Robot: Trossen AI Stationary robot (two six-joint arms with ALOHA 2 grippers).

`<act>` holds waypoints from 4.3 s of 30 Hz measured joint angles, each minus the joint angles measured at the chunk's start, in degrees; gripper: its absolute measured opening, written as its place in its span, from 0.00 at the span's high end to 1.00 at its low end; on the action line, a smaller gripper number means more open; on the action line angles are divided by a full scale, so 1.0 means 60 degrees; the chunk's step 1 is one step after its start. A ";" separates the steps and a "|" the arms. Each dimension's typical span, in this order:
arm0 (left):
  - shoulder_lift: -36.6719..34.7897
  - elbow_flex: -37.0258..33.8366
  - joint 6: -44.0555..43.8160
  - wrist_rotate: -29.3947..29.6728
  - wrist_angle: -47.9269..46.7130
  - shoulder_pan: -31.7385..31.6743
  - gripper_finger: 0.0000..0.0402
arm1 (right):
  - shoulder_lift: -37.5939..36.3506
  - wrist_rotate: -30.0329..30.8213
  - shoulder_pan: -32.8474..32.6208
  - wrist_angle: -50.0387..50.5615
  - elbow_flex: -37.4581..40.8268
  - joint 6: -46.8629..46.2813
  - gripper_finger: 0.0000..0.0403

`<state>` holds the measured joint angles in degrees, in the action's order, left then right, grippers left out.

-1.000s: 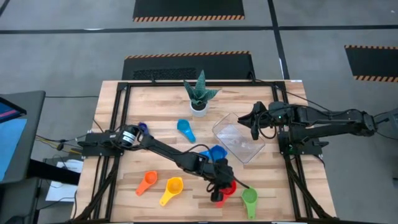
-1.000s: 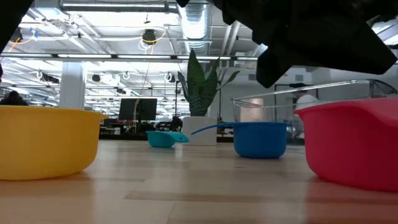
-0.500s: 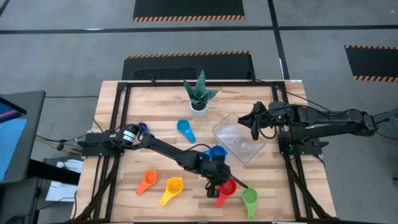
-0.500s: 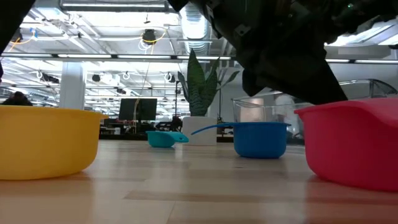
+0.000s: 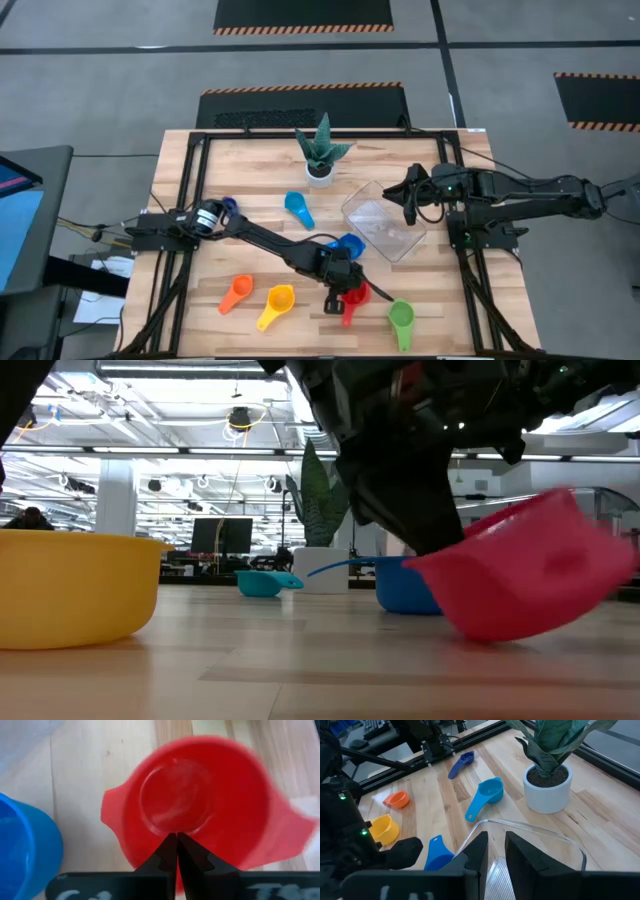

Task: Nest measuring cups in basket
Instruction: Put the red measuring cup into the transparent bin

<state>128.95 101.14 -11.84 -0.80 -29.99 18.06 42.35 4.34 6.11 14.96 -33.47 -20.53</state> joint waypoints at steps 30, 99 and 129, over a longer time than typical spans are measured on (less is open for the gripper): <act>-0.1056 0.0494 0.0023 0.0675 -0.4569 -0.0004 1.00 | 0.0022 0.0004 -0.0007 0.0511 -0.0015 0.0000 0.77; -0.1279 -0.0500 0.1607 0.1266 -0.4201 0.1051 0.65 | 0.0018 0.0004 -0.0011 0.0790 0.0000 0.0000 0.77; -0.0999 -0.0495 0.1924 0.1181 -0.2687 0.0973 0.65 | 0.0018 0.0006 -0.0011 0.0789 0.0000 0.0000 0.77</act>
<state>122.96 98.17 -0.29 6.29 -46.11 23.90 42.46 4.37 6.04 19.70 -33.47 -20.53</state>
